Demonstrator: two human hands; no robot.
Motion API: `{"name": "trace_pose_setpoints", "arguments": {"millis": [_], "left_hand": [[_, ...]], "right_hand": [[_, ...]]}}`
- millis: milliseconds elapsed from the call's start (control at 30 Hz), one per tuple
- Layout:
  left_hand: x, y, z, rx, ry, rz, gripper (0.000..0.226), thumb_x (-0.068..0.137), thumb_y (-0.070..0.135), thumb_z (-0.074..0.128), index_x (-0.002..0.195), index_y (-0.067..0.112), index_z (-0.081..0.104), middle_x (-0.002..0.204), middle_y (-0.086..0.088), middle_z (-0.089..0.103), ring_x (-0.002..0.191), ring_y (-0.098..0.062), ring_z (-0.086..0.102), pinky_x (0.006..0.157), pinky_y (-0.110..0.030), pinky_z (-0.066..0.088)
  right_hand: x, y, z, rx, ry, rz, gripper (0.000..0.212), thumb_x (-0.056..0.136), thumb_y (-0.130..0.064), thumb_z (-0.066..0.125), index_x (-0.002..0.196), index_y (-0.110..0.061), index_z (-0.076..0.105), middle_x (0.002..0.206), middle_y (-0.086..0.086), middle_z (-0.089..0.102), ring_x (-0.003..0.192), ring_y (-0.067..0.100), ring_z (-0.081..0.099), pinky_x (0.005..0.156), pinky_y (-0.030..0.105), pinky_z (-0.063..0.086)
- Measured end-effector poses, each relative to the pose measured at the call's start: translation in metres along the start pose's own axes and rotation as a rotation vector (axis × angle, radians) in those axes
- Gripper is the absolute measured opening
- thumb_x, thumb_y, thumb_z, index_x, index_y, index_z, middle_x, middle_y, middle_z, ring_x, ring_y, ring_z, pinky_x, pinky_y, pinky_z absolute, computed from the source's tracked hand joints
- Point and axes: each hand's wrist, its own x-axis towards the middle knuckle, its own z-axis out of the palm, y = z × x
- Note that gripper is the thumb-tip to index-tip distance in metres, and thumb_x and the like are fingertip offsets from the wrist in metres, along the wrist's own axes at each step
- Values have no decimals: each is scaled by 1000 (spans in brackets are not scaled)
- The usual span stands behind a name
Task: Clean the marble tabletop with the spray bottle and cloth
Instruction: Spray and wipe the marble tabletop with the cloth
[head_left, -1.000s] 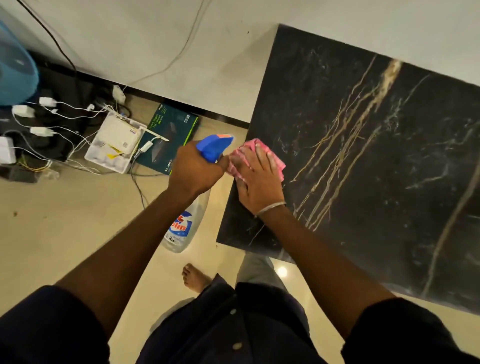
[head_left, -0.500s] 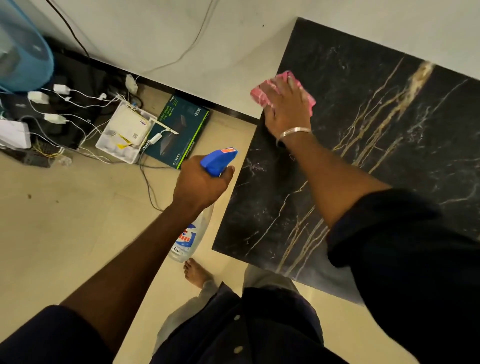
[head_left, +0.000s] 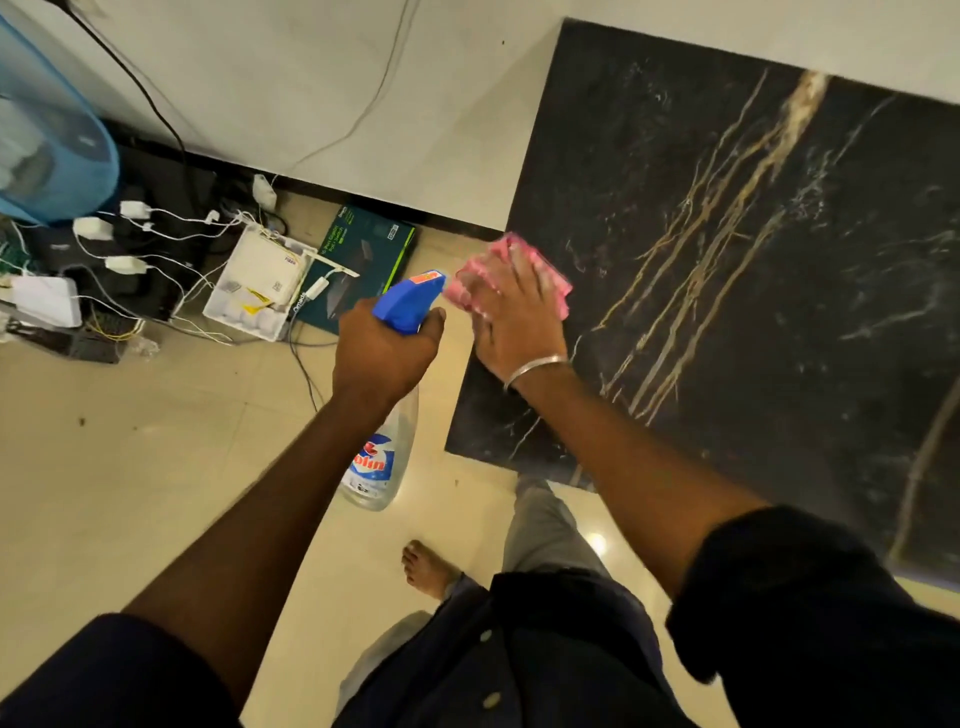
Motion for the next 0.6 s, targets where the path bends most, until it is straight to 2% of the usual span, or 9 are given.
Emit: {"name": "trace_pose_setpoints", "arguments": {"millis": [133, 233, 300, 433, 500, 600], "left_hand": [[-25, -16, -19, -5, -7, 62, 28, 85, 33, 69, 92, 10, 55, 64, 4, 46, 52, -7, 42, 50, -4, 33], [-36, -26, -24, 15, -22, 43, 29, 86, 34, 68, 89, 10, 52, 60, 4, 41, 50, -9, 40, 51, -11, 32], [-37, -30, -24, 3, -25, 20, 31, 85, 34, 69, 88, 8, 52, 59, 3, 42, 48, -9, 42, 51, -14, 32], [-29, -26, -17, -15, -36, -8, 29, 85, 32, 70, 88, 8, 54, 58, 3, 43, 48, -9, 44, 49, -10, 33], [-22, -20, -11, -31, -37, -25, 27, 84, 30, 71, 85, 10, 53, 59, 1, 44, 49, -9, 44, 50, -9, 35], [-2, -10, 4, -24, -27, -47, 24, 85, 29, 69, 84, 11, 54, 63, -6, 48, 51, -10, 44, 53, -17, 38]], "right_hand": [[-97, -58, 15, 98, -33, -6, 47, 96, -32, 50, 144, -31, 46, 155, 4, 39, 149, 33, 23, 121, 55, 16], [-140, -78, 24, 111, -39, 2, 49, 95, -32, 59, 142, -31, 48, 152, 3, 44, 145, 34, 32, 121, 55, 16], [-148, -77, 27, 97, -50, -37, 49, 95, -35, 57, 143, -31, 47, 152, 2, 44, 144, 34, 33, 121, 54, 17], [-124, -47, 20, 3, -117, -191, 53, 96, -40, 42, 149, -33, 37, 157, 2, 36, 148, 32, 24, 120, 56, 17], [-92, -25, 13, -49, -100, -191, 53, 96, -40, 41, 149, -33, 37, 158, 3, 34, 149, 32, 20, 121, 55, 15], [-22, 14, 3, -61, -35, -142, 52, 97, -39, 42, 148, -28, 40, 158, 6, 35, 150, 32, 20, 122, 52, 15]]}}
